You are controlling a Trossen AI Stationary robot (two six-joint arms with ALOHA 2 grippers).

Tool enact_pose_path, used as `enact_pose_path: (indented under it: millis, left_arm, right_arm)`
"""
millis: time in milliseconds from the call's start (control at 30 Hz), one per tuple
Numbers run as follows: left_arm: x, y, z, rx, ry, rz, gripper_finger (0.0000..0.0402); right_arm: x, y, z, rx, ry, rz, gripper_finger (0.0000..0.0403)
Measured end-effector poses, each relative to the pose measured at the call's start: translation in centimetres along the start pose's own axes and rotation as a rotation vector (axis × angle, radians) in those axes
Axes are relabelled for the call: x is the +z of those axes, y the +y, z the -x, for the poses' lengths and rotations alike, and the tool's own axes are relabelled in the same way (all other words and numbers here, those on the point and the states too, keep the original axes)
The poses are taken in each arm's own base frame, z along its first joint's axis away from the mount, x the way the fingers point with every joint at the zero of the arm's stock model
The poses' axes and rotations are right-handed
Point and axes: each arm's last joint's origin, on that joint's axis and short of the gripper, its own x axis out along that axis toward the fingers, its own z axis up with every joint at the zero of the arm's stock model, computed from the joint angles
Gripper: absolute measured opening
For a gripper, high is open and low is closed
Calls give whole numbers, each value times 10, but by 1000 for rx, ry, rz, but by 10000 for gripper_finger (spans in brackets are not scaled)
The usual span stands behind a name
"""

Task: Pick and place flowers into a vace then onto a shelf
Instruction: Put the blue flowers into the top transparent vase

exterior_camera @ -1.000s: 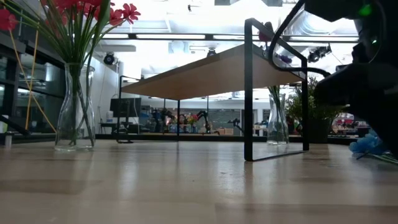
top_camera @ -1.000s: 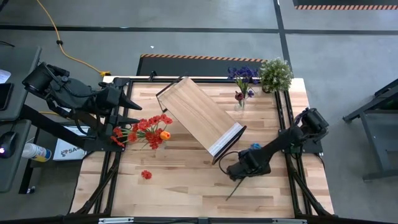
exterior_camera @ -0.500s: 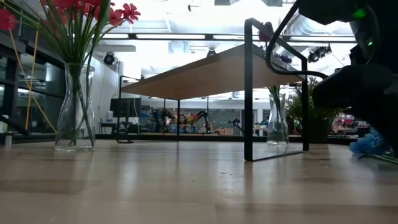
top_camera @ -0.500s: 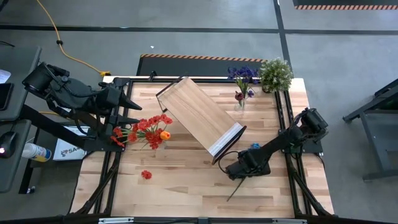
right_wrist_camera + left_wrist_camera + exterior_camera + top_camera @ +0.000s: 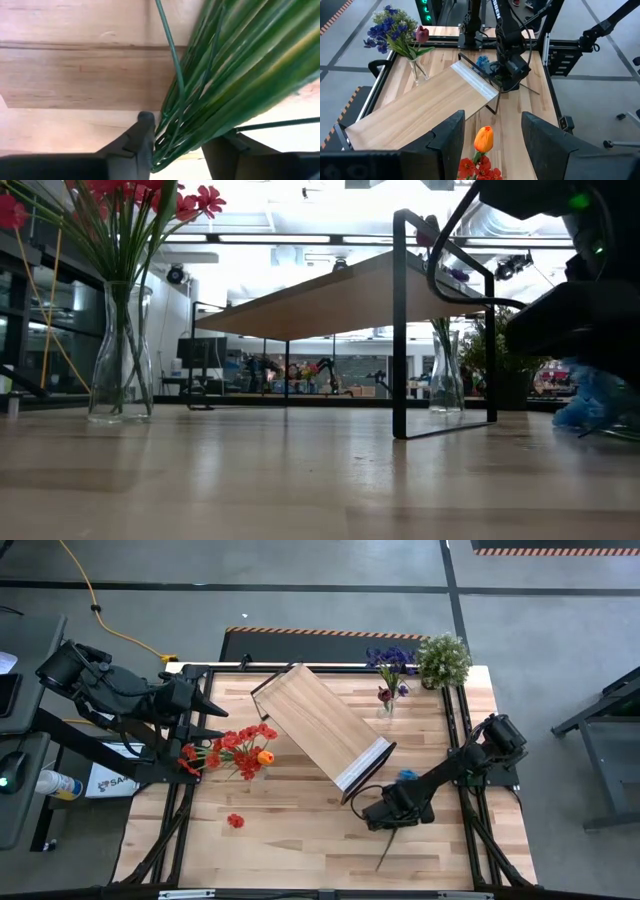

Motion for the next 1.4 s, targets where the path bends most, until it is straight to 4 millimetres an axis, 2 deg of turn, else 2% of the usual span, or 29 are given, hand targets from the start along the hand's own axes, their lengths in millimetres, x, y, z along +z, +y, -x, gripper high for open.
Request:
enact_pose_path:
  millis: [300, 533, 733, 933, 1100, 1400]
  left_arm:
    - [0, 0, 0, 0, 0, 0, 230]
    - [0, 0, 0, 0, 0, 1, 230]
    - [0, 0, 0, 0, 0, 1, 230]
    - [0, 0, 0, 1, 0, 1, 230]
    - [0, 0, 0, 1, 0, 1, 230]
    - [0, 0, 0, 1, 0, 1, 230]
  right_arm:
    - [0, -1, 0, -1, -2, 10, 69]
    - [-9, -11, 7, -22, -4, 24, 11]
    - [-17, -29, 23, -78, 32, 11, 22]
    - [-22, -47, 46, -69, 43, 30, 7]
    - [-20, -61, 69, -20, 6, 45, 17]
    - [-26, -83, 141, -51, -144, 70, 11]
